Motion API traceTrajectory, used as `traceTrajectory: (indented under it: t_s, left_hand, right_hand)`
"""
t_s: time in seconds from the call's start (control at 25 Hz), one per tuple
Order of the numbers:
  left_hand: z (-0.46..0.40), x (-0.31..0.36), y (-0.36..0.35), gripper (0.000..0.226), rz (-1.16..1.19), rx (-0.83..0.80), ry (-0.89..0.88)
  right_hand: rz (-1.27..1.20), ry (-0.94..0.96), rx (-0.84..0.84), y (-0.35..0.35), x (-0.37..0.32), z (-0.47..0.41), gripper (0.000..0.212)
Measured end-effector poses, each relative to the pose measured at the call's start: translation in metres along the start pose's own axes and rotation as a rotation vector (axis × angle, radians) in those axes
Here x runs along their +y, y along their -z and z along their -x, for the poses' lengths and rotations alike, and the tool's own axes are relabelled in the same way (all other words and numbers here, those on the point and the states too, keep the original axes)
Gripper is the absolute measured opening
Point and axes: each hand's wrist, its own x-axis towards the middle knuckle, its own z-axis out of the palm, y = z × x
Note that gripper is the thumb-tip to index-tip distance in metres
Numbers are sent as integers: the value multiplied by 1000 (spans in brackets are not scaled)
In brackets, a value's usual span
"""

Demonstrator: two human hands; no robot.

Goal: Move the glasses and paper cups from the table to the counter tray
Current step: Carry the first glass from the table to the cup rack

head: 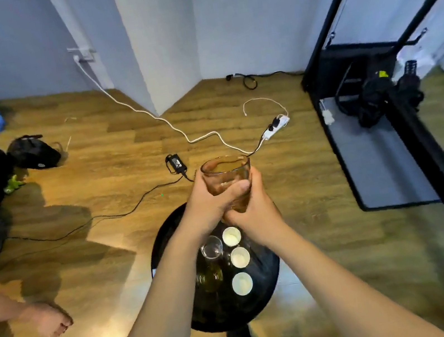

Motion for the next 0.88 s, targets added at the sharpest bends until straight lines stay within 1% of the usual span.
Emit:
traceTrajectory:
  t_s: [0.08, 0.16, 0.32, 0.36, 0.44, 0.52, 0.6, 0.72, 0.8, 0.88]
  left_hand:
    - [-1, 7, -38, 86, -51, -58, -16]
    - [-4, 7, -76, 88, -91, -159, -18]
    - [0, 2, -150, 87, -47, -292, -10]
    - [6, 1, -172, 86, -59, -347, -9]
    - [25, -1, -215, 77, -82, -434, -10]
    - [48, -3, -254, 67, -120, -500, -2]
    - [75, -9, -293, 64, -158, -571, 7]
    - [132, -27, -357, 70, -199, -672, -4]
    - [179, -47, -400, 73, -227, -750, -11]
    - [227, -69, -440, 81, -236, -795, -11]
  right_hand:
    - [13, 10, 93, 34, -2, 17, 100]
    - [-13, -6, 179, 70, 1, 34, 94]
    - [-5, -6, 337, 131, 4, 80, 106]
    - [-24, -9, 390, 146, 6, 92, 105]
    - [-60, -13, 510, 174, 12, 122, 101]
    - [-75, -22, 609, 198, 18, 157, 97]
    - [-103, -20, 692, 220, 25, 195, 96]
    - [-153, -18, 801, 259, 41, 274, 95]
    - [-147, -14, 860, 286, 58, 336, 95]
    - [-146, -26, 911, 309, 75, 398, 94]
